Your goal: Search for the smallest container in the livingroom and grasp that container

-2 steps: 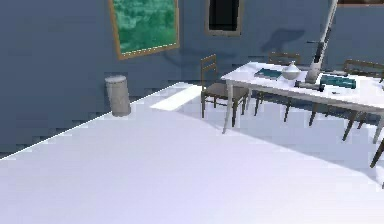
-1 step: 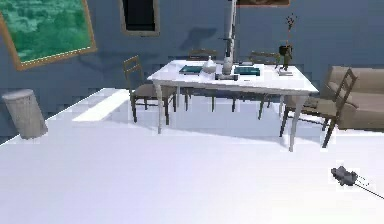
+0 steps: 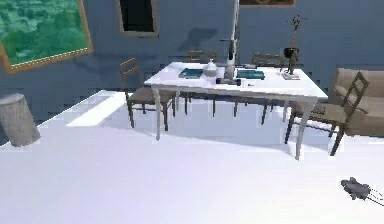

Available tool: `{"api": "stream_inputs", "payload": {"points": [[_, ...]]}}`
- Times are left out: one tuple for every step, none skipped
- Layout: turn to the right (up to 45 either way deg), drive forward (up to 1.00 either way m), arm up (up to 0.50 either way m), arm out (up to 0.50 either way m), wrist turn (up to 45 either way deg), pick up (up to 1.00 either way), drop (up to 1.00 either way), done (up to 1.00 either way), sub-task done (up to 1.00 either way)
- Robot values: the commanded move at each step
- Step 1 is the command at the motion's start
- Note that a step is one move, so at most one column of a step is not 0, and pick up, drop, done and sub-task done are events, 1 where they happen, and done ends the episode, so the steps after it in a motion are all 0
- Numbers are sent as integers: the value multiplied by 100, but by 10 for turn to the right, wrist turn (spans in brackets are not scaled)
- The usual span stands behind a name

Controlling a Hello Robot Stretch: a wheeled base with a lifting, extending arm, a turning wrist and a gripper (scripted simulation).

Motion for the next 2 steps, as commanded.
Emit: {"api": "stream_inputs", "payload": {"points": [[-450, 0, 0, 0, 0, 0, 0, 0, 0], [-300, 0, 0, 0, 0, 0, 0, 0, 0]]}}
